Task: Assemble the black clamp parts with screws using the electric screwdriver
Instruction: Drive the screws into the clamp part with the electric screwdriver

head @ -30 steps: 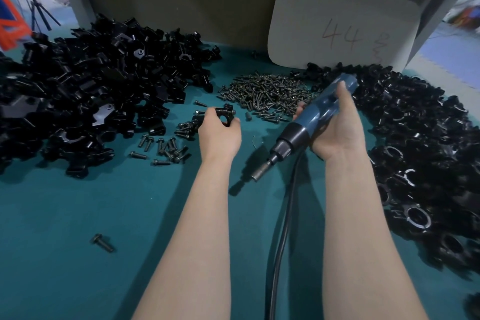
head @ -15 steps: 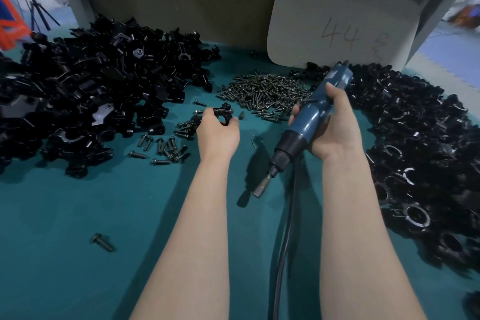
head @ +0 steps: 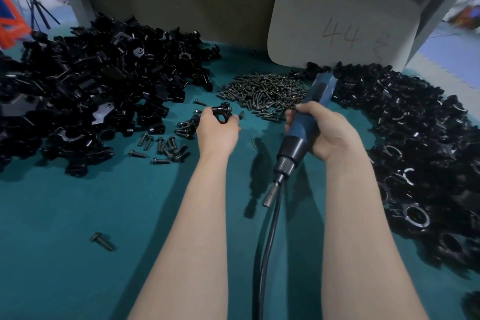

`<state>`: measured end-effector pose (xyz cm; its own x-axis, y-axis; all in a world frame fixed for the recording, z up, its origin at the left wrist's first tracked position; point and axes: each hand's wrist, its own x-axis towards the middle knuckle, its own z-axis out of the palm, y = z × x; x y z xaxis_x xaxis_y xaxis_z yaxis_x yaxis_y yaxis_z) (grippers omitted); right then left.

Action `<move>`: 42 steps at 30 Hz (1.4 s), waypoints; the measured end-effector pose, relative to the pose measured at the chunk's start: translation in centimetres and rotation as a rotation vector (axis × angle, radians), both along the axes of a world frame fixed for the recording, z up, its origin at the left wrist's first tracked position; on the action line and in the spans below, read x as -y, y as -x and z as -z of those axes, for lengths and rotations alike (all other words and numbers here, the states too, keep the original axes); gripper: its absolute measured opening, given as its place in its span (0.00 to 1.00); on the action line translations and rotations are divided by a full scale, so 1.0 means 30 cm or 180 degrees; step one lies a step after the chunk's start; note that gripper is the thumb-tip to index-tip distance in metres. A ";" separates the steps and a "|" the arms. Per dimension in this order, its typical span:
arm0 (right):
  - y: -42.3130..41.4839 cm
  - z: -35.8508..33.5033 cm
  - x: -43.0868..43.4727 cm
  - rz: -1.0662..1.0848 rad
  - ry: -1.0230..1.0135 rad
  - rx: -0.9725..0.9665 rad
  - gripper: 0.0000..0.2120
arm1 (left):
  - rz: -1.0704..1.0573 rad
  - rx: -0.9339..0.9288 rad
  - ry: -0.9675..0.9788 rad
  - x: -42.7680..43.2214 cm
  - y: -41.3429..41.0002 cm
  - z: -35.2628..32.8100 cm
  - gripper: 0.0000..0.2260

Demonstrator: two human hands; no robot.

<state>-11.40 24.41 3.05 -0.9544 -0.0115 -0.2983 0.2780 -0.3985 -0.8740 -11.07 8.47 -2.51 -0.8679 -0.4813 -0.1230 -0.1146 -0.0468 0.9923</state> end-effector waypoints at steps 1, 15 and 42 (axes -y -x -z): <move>0.002 0.004 0.006 0.0088 -0.0289 -0.0056 0.05 | 0.0000 -0.0005 -0.0017 0.000 0.000 -0.001 0.09; 0.008 0.021 0.003 -0.0076 -0.0885 -0.0085 0.06 | 0.0105 0.0028 -0.0138 -0.006 -0.006 -0.006 0.09; -0.012 -0.057 -0.031 0.1927 0.1684 -0.0586 0.13 | -0.0011 0.0075 0.0664 -0.022 -0.038 -0.025 0.05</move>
<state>-11.03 25.34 4.77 -0.8737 0.4254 -0.2360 -0.2464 -0.8053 -0.5392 -9.92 9.11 -1.77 -0.8642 -0.5015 -0.0405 -0.1381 0.1589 0.9776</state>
